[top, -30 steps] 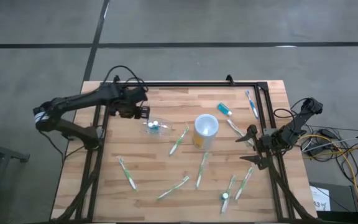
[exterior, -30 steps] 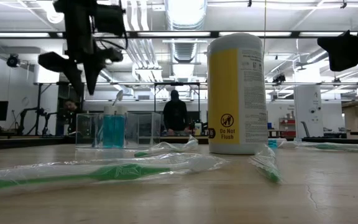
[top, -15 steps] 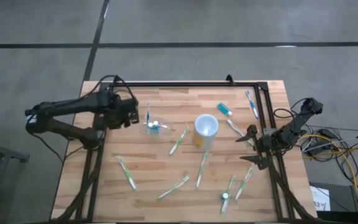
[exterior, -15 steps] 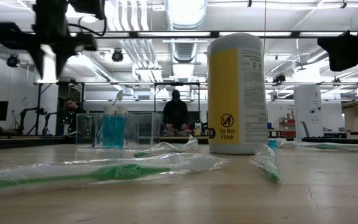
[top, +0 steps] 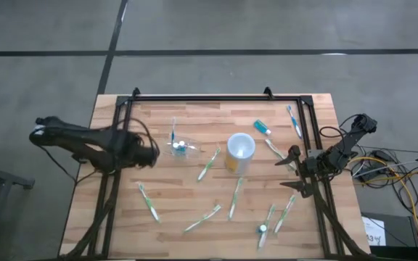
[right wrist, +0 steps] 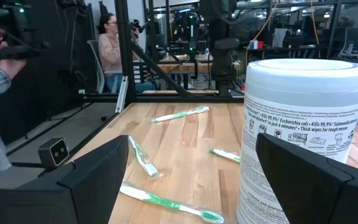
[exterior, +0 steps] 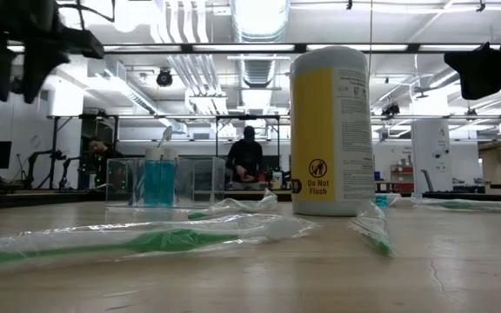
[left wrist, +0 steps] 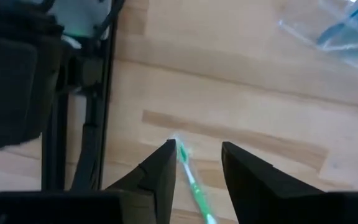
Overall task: Pick & Place toothbrushing station
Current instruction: Put the green toothbrush into the right section of the transparent organizer
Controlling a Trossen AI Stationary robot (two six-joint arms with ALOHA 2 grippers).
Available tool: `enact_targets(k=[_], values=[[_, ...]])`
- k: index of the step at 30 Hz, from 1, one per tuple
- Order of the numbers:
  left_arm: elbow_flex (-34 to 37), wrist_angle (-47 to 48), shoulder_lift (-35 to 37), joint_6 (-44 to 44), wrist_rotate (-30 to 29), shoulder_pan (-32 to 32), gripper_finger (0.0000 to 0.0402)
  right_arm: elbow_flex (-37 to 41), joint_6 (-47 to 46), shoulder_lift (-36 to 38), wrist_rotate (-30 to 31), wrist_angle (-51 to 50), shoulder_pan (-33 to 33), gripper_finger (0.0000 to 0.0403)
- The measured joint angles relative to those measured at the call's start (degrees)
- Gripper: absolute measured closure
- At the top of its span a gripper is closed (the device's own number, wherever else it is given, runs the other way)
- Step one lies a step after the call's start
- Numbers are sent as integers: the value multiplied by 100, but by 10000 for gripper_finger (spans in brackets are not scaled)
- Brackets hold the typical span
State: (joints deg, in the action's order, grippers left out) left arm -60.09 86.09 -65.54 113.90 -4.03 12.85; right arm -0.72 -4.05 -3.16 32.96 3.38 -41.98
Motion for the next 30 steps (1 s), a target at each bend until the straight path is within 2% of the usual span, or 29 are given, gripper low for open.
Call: enact_targets(k=[7,15,25,30], values=[[233,-403,-2,1412,0,1200,268,-1,0,0,0,0,-1,57],[235,-509,-259,2643,0,1745,269,0,0,0,0,0,0,56],[316,-653,-732,2602,12,1810,269,-1,0,0,1,0,-1,53],[714,-1304,-778,2396,186,1821,268,1,0,0,1,0,0,57]])
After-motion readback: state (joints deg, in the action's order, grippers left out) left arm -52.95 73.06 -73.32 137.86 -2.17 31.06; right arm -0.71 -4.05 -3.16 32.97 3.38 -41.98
